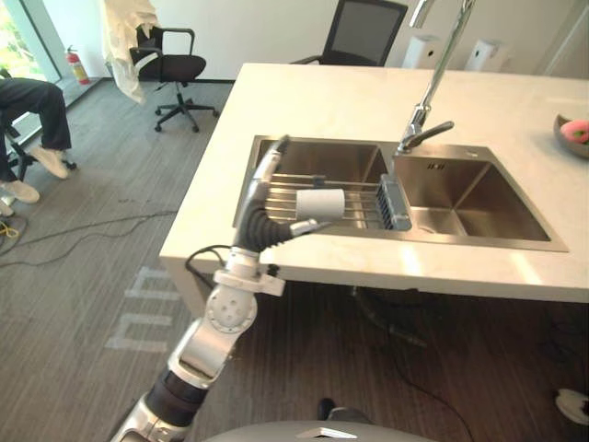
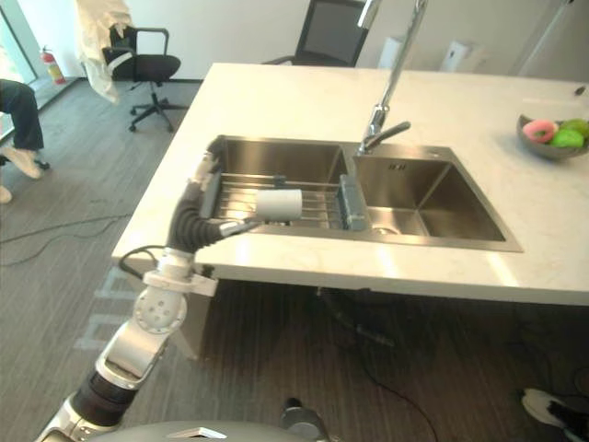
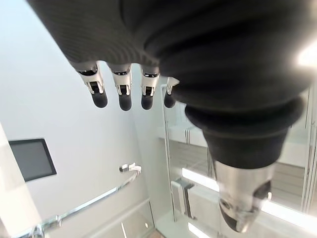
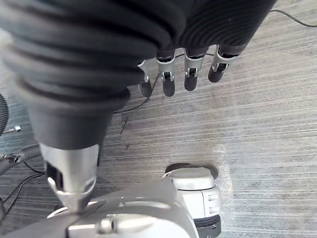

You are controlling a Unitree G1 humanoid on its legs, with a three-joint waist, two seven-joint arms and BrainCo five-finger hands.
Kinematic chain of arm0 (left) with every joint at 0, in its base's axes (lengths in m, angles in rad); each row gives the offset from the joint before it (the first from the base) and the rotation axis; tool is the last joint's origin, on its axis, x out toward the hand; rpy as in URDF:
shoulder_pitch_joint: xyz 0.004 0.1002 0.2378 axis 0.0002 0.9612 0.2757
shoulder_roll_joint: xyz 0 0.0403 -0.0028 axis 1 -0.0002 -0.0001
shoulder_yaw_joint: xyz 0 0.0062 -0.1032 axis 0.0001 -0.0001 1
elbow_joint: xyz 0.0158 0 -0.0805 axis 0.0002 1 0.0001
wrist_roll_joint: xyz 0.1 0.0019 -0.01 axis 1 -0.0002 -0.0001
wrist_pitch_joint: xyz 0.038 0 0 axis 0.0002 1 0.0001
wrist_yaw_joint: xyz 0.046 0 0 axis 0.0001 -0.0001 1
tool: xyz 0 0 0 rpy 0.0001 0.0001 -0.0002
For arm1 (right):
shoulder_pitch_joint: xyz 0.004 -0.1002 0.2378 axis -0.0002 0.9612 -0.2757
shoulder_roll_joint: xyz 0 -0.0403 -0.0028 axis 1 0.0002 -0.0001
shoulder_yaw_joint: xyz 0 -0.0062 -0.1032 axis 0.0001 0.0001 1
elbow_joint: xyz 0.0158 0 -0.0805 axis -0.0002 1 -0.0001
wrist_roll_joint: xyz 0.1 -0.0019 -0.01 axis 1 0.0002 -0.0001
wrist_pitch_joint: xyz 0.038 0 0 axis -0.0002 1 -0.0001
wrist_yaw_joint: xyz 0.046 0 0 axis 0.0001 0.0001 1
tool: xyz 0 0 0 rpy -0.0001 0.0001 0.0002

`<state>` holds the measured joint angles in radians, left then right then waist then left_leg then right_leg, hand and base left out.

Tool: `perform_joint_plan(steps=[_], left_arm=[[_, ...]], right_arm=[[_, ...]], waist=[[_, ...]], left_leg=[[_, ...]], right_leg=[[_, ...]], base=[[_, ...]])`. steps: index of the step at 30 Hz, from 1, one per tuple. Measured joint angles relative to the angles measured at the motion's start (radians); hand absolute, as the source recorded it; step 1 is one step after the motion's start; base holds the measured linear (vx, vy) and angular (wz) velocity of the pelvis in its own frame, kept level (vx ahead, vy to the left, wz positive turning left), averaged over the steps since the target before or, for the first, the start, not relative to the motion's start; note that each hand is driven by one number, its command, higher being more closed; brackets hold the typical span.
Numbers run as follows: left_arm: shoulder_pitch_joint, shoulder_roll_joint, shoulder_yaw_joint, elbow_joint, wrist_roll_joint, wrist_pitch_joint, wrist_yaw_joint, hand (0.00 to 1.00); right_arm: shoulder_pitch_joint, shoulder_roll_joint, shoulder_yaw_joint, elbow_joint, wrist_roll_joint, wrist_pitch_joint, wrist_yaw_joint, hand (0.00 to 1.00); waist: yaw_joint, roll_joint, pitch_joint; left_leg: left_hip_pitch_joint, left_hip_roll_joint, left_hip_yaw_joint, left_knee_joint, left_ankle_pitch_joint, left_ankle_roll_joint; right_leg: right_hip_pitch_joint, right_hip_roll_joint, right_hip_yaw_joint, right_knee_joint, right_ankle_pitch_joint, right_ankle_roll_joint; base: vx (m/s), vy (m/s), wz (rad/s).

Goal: Walk over to the sink, pick up the cup, carry it to the dishwasher, place the cup inside the dishwasher, then close the dishwasher door

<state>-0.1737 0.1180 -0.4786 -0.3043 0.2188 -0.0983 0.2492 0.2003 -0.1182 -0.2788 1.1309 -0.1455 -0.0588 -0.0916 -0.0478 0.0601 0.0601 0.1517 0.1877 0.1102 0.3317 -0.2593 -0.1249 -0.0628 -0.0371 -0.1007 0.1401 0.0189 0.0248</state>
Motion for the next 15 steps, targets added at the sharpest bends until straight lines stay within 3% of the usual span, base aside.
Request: perform_joint_plan(steps=[3, 5, 7, 9, 13, 15], left_arm=[[0.0, 0.001, -0.005, -0.001, 0.0, 0.043, -0.019, 0.0], [-0.001, 0.001, -0.01, 0.001, 0.0, 0.081, -0.046, 0.0], [-0.001, 0.003, -0.012, 0.004, -0.001, 0.098, -0.07, 0.0], [-0.003, 0.009, -0.017, 0.012, 0.001, 0.099, -0.104, 0.0], [-0.013, 0.044, -0.016, 0.015, 0.002, 0.097, -0.112, 0.0], [-0.045, 0.048, -0.015, 0.019, 0.001, 0.097, -0.113, 0.0]], right_arm=[[-0.004, -0.005, -0.015, 0.015, 0.003, 0.024, 0.029, 0.0], [0.014, -0.013, -0.027, 0.015, 0.002, 0.033, 0.058, 0.0], [0.023, -0.013, -0.049, 0.016, -0.02, 0.032, 0.07, 0.0], [0.023, -0.014, -0.049, 0.016, -0.019, 0.033, 0.071, 0.0], [0.031, -0.006, -0.034, -0.014, -0.019, 0.039, 0.071, 0.0], [0.032, 0.006, -0.016, -0.037, -0.017, 0.046, 0.067, 0.0]], waist=[[0.004, 0.001, 0.0], [0.002, 0.019, -0.003], [0.004, 0.025, -0.003], [0.012, 0.025, -0.003], [0.019, 0.026, -0.02], [0.022, -0.004, -0.002]], left_leg=[[-0.139, 0.039, -0.005, 0.314, 0.071, 0.025], [-0.229, 0.087, -0.002, 0.507, 0.18, 0.072], [-0.245, 0.078, -0.006, 0.546, 0.108, 0.064], [-0.242, 0.0, -0.014, 0.384, 0.004, 0.055], [-0.143, -0.078, -0.048, 0.025, -0.012, 0.063], [-0.127, -0.103, -0.025, -0.045, 0.002, 0.088]], right_leg=[[0.015, 0.027, 0.032, -0.008, -0.028, -0.018], [0.056, 0.06, 0.052, -0.043, -0.037, -0.039], [0.084, 0.069, 0.075, -0.065, -0.033, -0.053], [0.086, 0.068, 0.109, -0.084, -0.023, -0.056], [0.051, 0.069, 0.162, -0.081, -0.008, -0.018], [0.025, 0.051, 0.178, -0.084, 0.01, -0.001]], base=[[0.11, -0.165, -0.41], [0.14, -0.094, -0.39], [0.13, -0.032, -0.34], [0.08, 0.036, -0.44], [0.08, 0.116, -0.42], [0.05, 0.108, -0.21]])
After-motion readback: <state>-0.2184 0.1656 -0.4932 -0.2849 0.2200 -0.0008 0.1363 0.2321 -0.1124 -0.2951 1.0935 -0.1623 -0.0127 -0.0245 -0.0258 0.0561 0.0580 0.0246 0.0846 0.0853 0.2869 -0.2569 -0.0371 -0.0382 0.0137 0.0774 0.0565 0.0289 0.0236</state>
